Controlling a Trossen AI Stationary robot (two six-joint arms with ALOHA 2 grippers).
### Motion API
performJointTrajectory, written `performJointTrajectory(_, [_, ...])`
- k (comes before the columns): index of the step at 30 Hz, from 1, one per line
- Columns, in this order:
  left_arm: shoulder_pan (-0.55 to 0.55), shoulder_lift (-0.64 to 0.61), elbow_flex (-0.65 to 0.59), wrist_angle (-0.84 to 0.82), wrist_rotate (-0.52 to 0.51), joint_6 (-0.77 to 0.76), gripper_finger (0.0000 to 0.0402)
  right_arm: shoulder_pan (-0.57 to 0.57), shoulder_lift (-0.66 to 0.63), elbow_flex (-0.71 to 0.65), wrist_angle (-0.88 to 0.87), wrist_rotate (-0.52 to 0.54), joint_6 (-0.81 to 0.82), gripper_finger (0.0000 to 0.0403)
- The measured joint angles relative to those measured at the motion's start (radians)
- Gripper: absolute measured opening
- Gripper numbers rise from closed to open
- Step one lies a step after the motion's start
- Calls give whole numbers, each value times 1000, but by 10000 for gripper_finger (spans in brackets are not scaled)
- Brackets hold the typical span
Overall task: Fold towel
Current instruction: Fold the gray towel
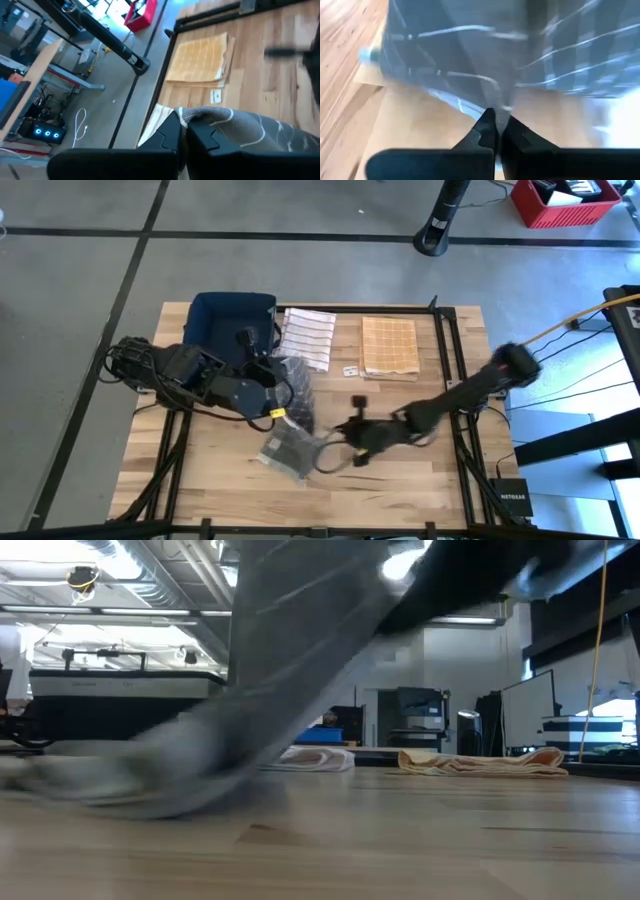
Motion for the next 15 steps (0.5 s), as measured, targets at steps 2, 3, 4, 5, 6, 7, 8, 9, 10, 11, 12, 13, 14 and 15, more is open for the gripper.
performJointTrajectory(2, [-3, -10, 19, 2, -5, 10, 4, 43, -109, 4, -104, 96, 0, 6])
performJointTrajectory(3, [-4, -13, 32, 8, -9, 18, 2, 62, -158, 13, -160, 136, 0, 4])
performJointTrajectory(4, [-4, -18, 47, 11, -19, 23, 2, 83, -210, 30, -214, 179, 6, 5])
performJointTrajectory(5, [-4, -19, 67, 10, -27, 27, 2, 102, -254, 53, -262, 219, 16, 5])
performJointTrajectory(6, [-4, -19, 92, 10, -38, 33, 2, 119, -297, 77, -300, 254, 25, 6])
performJointTrajectory(7, [-4, -19, 118, 12, -47, 49, 3, 135, -336, 108, -335, 288, 26, 6])
performJointTrajectory(8, [-5, -19, 142, 19, -54, 60, 4, 148, -369, 140, -369, 314, 24, 5])
performJointTrajectory(9, [-5, -19, 165, 31, -58, 82, 4, 159, -395, 173, -404, 335, 19, 4])
performJointTrajectory(10, [-5, -19, 190, 43, -58, 100, 4, 168, -415, 210, -441, 352, 7, 4])
performJointTrajectory(11, [-5, -19, 215, 55, -59, 119, 4, 171, -429, 248, -476, 364, 2, 4])
performJointTrajectory(12, [-5, -19, 239, 69, -59, 137, 2, 170, -439, 289, -503, 379, -7, 5])
performJointTrajectory(13, [-5, -19, 263, 86, -59, 158, 2, 170, -445, 333, -532, 394, -23, 6])
performJointTrajectory(14, [-5, -22, 272, 111, -60, 173, 2, 169, -450, 378, -553, 402, -35, 6])
performJointTrajectory(15, [-5, -37, 264, 147, -66, 197, 2, 168, -453, 422, -573, 415, -53, 6])
